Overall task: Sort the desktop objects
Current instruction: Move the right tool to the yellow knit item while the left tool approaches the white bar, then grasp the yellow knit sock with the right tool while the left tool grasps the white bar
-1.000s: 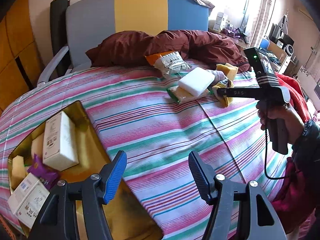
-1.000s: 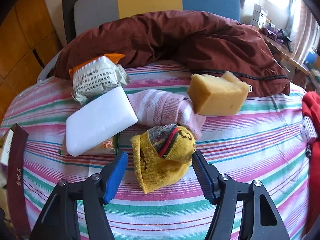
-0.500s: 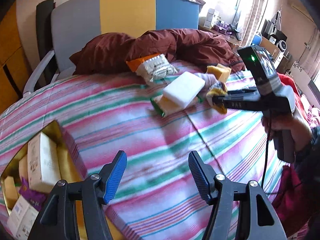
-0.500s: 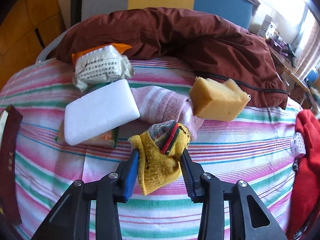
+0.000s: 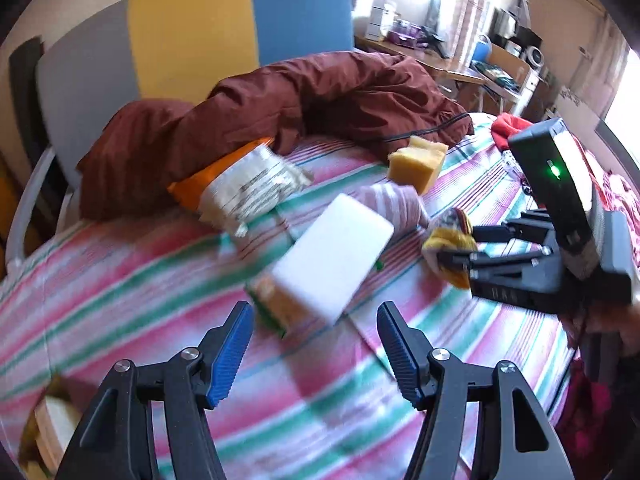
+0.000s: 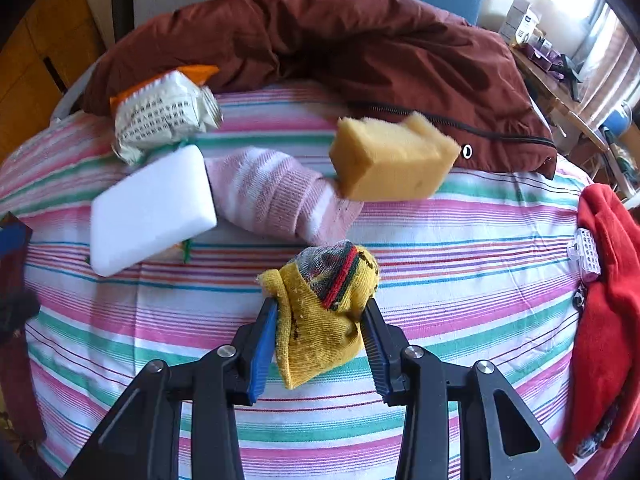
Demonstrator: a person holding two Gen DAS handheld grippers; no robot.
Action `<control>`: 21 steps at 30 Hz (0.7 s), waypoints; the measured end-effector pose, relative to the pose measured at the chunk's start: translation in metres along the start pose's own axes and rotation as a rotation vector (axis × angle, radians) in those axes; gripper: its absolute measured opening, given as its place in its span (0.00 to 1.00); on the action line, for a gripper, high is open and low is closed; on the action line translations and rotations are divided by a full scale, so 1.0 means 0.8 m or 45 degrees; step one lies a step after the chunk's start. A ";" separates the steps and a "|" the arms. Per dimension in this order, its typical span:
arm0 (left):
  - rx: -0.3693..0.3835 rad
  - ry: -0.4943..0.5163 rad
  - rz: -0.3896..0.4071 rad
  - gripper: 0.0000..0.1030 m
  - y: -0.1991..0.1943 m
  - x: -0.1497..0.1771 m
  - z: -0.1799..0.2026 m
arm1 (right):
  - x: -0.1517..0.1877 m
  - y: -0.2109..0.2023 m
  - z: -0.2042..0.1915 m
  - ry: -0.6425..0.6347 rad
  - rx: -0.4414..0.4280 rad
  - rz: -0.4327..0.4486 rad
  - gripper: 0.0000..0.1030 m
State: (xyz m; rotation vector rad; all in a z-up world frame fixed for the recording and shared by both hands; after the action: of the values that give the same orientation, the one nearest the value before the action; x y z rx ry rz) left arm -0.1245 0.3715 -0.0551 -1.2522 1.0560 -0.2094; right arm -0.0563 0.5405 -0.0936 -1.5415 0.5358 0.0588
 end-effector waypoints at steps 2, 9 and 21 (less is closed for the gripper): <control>-0.016 0.054 0.005 0.63 0.013 -0.011 0.009 | 0.000 0.000 -0.001 -0.004 0.002 -0.002 0.41; 0.006 0.308 -0.032 0.66 0.055 -0.028 0.041 | 0.000 0.001 0.002 -0.003 -0.015 -0.007 0.41; 0.056 0.340 -0.093 0.70 0.097 -0.033 0.036 | 0.000 0.007 0.000 -0.015 -0.005 -0.022 0.42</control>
State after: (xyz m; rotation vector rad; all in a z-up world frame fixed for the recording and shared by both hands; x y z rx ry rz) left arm -0.1482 0.4358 -0.1079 -1.2465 1.2275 -0.4640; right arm -0.0584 0.5411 -0.0985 -1.5486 0.5133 0.0551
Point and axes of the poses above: each gripper's, at about its wrist camera, not at the fingertips, and y roughly the way its jaws point, z to its right, x to its underside, the point moved 1 cm from there along y, roughly the way its jaws point, and after that the axes turned 8 degrees about -x, right-handed, at the moved point
